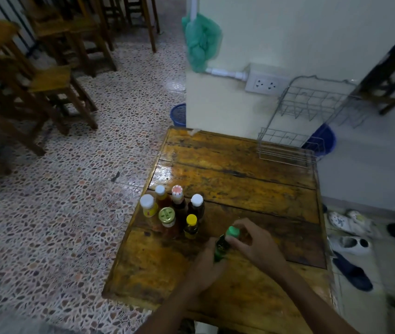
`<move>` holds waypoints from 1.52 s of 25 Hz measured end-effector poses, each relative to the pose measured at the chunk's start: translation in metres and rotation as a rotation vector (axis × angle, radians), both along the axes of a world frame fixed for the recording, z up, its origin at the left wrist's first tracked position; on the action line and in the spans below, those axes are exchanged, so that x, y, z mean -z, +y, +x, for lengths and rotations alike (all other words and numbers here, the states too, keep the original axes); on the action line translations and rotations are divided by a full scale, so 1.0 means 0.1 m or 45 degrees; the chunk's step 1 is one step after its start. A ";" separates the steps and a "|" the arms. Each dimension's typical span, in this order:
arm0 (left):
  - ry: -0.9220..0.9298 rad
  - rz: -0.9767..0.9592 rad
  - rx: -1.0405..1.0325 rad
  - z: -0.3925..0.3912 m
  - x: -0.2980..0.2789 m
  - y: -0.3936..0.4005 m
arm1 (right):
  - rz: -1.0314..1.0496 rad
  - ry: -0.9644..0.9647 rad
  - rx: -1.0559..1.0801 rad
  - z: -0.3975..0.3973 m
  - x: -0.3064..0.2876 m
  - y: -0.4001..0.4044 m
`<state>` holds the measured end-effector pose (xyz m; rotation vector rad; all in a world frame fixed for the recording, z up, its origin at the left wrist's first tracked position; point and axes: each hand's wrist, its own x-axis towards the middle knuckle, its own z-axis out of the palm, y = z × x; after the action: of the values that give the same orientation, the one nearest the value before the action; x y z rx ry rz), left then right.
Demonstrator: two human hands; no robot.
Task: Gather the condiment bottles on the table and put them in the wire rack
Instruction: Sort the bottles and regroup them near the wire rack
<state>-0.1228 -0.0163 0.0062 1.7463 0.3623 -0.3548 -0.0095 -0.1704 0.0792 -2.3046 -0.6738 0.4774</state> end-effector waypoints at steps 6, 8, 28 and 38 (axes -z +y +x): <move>-0.100 -0.056 0.155 0.12 -0.21 -0.03 | -0.304 -0.366 -0.204 0.08 -0.16 -0.14; -0.119 0.007 0.185 0.17 -0.26 -0.03 | -0.281 -0.342 -0.174 0.04 -0.17 -0.18; -0.353 1.186 0.389 0.14 -0.12 -0.23 | -0.322 0.377 0.438 -0.27 0.19 -0.31; -0.093 0.588 0.533 0.39 -0.30 -0.02 | -0.391 -0.397 0.139 -0.18 0.12 -0.37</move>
<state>-0.0836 -0.0187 0.0359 2.2871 0.0160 -0.5350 -0.0278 -0.2077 0.0667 -2.7246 -0.6516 0.1790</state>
